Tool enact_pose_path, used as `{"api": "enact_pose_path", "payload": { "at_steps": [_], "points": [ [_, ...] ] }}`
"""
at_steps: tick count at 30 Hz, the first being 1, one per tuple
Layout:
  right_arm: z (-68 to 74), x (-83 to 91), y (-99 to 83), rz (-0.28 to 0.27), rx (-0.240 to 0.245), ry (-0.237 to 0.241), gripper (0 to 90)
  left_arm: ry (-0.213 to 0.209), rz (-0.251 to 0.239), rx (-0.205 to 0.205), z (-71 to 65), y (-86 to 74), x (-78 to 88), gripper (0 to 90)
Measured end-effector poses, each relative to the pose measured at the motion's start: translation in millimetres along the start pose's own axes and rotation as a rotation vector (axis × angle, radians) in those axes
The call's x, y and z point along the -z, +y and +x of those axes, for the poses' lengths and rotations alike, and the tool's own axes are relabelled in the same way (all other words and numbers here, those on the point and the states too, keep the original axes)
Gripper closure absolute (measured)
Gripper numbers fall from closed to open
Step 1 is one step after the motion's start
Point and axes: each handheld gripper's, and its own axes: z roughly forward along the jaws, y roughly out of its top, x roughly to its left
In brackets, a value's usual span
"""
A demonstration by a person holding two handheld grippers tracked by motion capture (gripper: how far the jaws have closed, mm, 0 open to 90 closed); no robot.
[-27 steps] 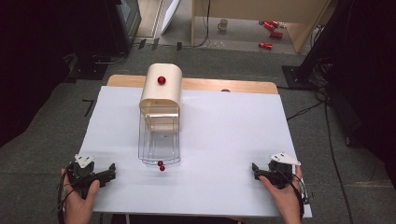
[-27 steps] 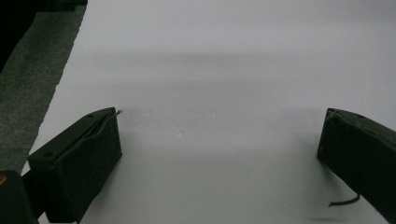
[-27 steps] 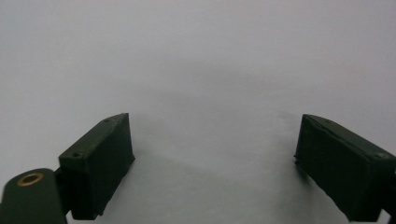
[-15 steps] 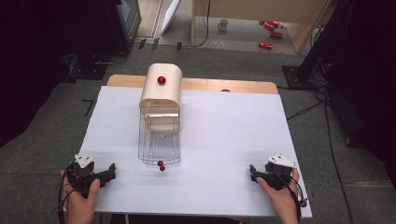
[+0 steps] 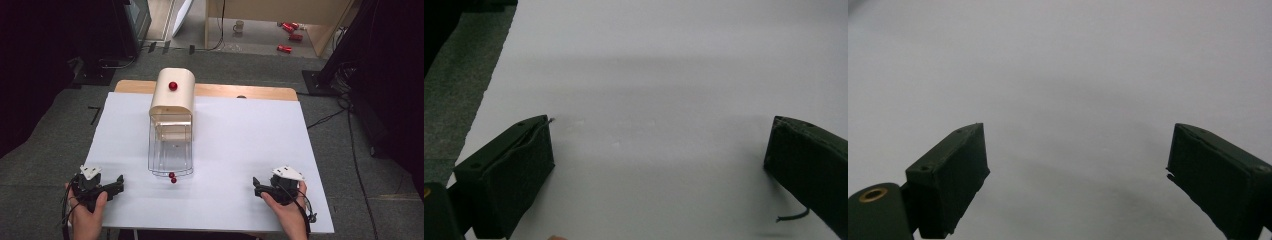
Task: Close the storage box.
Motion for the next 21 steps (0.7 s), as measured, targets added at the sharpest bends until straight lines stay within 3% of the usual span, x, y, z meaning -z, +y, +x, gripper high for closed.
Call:
{"api": "enact_pose_path", "payload": {
  "at_steps": [21],
  "points": [
    [68.8,-4.7,21.7,-0.009,0.067,0.12,9.4,0.001,0.0,-0.001,-0.1,0.0,-0.1,0.0]
  ]
}}
